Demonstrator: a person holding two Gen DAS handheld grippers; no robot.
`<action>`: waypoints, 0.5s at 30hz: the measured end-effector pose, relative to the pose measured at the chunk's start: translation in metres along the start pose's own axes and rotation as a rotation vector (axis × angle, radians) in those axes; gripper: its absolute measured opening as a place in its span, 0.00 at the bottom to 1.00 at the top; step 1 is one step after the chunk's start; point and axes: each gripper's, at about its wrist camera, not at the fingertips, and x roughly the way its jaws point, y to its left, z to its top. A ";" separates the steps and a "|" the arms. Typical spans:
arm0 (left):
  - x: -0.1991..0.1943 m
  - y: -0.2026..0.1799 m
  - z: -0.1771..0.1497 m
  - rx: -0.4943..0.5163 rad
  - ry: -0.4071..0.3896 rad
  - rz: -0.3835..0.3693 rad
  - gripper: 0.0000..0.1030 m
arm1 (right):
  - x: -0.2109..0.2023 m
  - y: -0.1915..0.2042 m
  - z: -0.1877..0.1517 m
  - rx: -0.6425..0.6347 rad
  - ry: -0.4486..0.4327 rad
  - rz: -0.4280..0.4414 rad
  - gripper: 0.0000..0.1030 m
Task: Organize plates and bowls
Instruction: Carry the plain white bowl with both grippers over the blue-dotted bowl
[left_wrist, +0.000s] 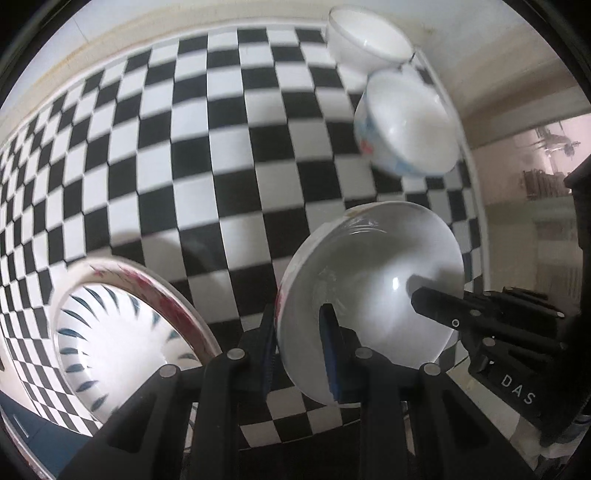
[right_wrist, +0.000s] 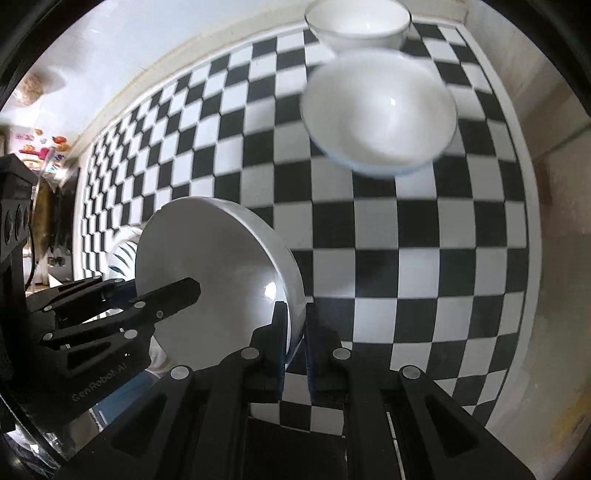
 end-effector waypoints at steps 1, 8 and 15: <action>0.008 0.000 -0.001 0.006 0.017 0.006 0.20 | 0.005 -0.003 -0.001 0.005 0.009 0.000 0.09; 0.044 -0.004 -0.007 0.014 0.088 0.018 0.20 | 0.042 -0.018 -0.016 0.023 0.072 -0.018 0.09; 0.056 -0.012 -0.010 0.017 0.107 0.031 0.20 | 0.059 -0.019 -0.022 0.028 0.104 -0.030 0.09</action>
